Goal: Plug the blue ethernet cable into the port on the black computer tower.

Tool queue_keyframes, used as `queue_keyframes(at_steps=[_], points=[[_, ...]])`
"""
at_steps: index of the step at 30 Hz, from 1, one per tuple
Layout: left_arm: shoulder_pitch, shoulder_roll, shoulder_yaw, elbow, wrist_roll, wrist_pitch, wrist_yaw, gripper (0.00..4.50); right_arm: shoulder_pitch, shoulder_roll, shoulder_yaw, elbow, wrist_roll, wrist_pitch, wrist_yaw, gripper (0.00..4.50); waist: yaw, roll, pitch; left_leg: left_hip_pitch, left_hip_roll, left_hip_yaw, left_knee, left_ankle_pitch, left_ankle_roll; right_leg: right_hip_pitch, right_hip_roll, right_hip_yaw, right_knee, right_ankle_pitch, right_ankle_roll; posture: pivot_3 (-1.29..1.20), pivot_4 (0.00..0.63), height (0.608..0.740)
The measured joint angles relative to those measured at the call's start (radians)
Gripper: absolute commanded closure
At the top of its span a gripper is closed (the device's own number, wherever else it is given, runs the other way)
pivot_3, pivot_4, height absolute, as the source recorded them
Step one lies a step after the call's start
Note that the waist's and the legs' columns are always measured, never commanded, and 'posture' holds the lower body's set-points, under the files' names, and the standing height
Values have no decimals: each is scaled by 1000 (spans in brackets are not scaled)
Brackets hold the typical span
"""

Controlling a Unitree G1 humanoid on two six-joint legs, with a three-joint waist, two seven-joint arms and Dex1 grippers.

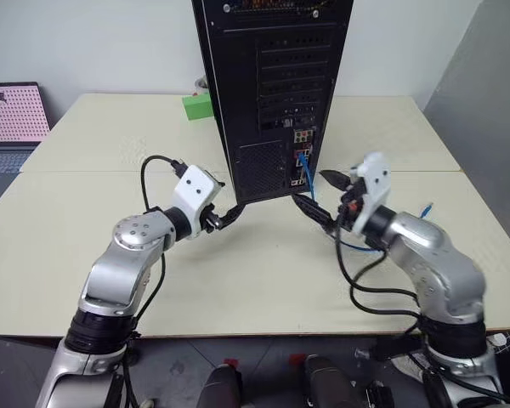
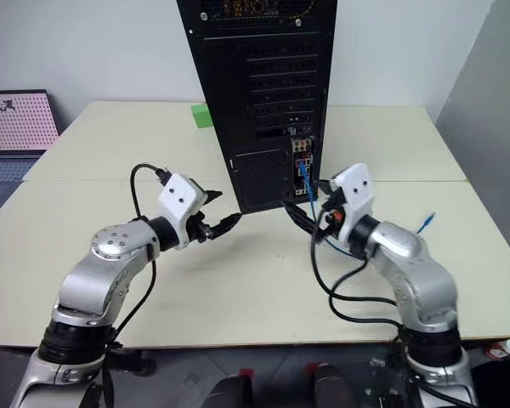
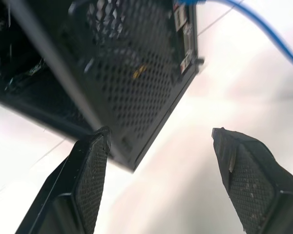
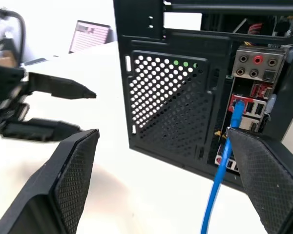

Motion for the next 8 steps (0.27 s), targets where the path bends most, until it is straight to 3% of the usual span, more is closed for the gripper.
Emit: queue_keyframes(at_steps=[8], points=[[15, 53, 68, 9, -71, -27, -100, 967, 32, -161, -167, 43, 93, -48, 116, 57, 5, 0, 0, 0, 0, 1, 0, 0, 0, 0, 0, 0, 0, 0, 0, 0, 150, 740]])
